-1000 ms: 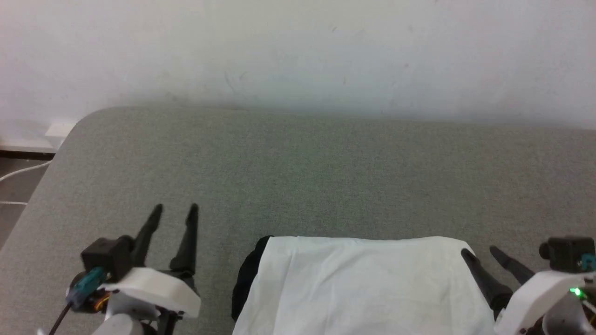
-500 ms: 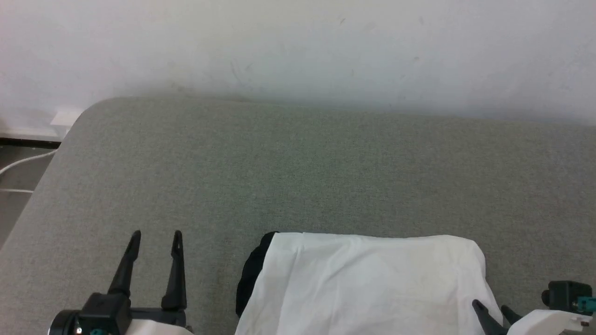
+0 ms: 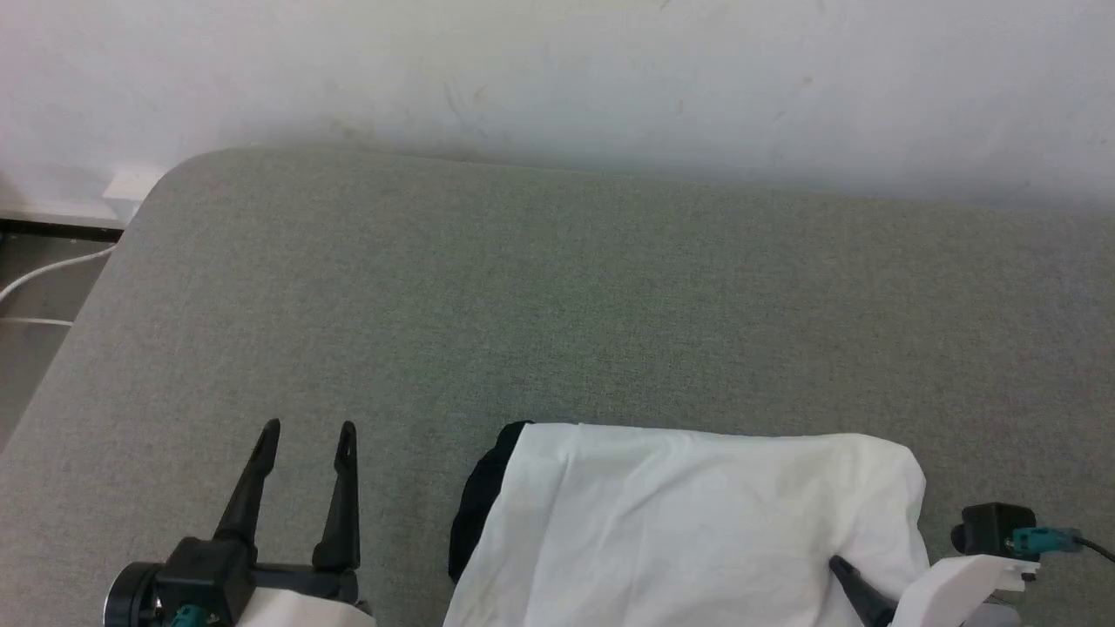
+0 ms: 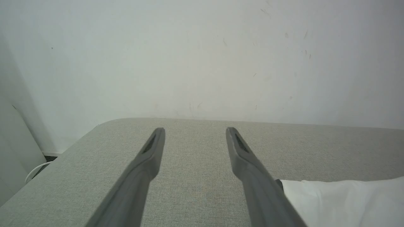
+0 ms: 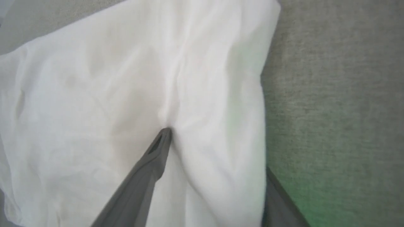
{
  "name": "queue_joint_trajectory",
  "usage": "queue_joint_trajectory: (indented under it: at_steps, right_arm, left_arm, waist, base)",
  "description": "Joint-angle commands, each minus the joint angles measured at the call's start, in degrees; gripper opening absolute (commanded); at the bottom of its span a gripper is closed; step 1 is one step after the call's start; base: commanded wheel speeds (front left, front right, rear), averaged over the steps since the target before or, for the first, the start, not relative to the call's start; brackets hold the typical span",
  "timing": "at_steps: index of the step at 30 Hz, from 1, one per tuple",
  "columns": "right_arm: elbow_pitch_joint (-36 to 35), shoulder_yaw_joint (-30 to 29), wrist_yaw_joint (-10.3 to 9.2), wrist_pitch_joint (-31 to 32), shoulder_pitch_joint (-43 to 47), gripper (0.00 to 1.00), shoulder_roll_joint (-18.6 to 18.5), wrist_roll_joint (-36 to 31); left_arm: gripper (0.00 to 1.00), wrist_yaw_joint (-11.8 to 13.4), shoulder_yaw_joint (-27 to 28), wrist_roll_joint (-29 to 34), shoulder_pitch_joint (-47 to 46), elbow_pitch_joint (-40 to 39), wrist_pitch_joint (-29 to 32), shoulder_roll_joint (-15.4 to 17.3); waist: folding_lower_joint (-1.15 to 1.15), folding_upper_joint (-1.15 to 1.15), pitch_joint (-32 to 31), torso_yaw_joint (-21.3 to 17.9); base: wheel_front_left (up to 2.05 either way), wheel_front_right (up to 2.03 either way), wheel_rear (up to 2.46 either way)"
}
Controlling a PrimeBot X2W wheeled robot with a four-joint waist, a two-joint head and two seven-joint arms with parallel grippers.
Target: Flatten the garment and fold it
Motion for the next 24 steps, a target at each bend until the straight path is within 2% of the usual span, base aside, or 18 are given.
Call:
queue_joint_trajectory:
  at_steps: [1, 3, 4, 5, 8, 12, 18, 24]
  right_arm:
    - [3.26, 2.11, -0.04, 1.57, 0.35, 1.0, 0.92, 0.38]
    - [5.24, 3.74, -0.04, 1.92, -0.03, 1.0, 0.94, 0.31]
    - [6.02, 4.7, -0.04, 1.94, -0.2, 0.29, 0.94, 0.24]
    - [6.54, 5.58, -0.04, 1.67, -0.42, 0.0, 0.95, 0.29]
    - [7.02, 6.11, -0.04, -0.9, -1.4, 0.0, 0.95, 0.68]
    - [6.69, 2.99, -0.04, -5.67, -3.23, 0.0, -0.48, -1.16]
    - [5.92, -6.58, -0.04, -9.26, -4.91, 0.0, -3.86, -3.71]
    - [6.68, -14.59, -0.04, -9.21, -4.87, 0.0, -6.81, -8.44]
  left_arm:
    - [1.0, -0.68, 0.62, 0.65, -0.82, 0.23, -0.27, -0.62]
    - [1.0, -1.4, 1.17, 1.2, -1.02, 0.42, -0.27, -1.2]
    - [1.0, -1.7, 1.42, 1.44, -1.08, 0.53, -0.27, -1.48]
    - [1.0, -1.96, 1.65, 1.63, -1.13, 0.68, -0.27, -1.74]
    - [1.0, -2.62, 2.22, 2.14, -1.33, 1.17, -0.27, -2.42]
    - [1.0, -3.25, 2.93, 2.75, -1.21, 1.61, -0.27, -3.07]
    - [1.0, -3.93, 3.46, 3.4, -1.02, 2.11, -0.27, -3.8]
    - [1.0, -4.37, 3.62, 3.77, -0.96, 2.48, -0.27, -4.39]
  waist:
    - [0.0, 0.0, 0.68, 0.36]
    - [0.0, 0.0, 0.97, 0.46]
    - [0.0, 0.0, 1.08, 0.5]
    - [0.0, 0.0, 1.19, 0.52]
    - [0.0, 0.0, 1.33, 0.37]
    - [0.0, 0.0, 0.88, -0.29]
    - [0.0, 0.0, 0.12, -1.12]
    - [0.0, 0.0, -0.41, -1.72]
  base:
    - [0.0, 0.0, 0.0]
    - [0.0, 0.0, 0.0]
    - [0.0, 0.0, 0.0]
    - [0.0, 0.0, 0.0]
    - [0.0, 0.0, 0.0]
    - [0.0, 0.0, 0.0]
    - [0.0, 0.0, 0.0]
    - [0.0, 0.0, 0.0]
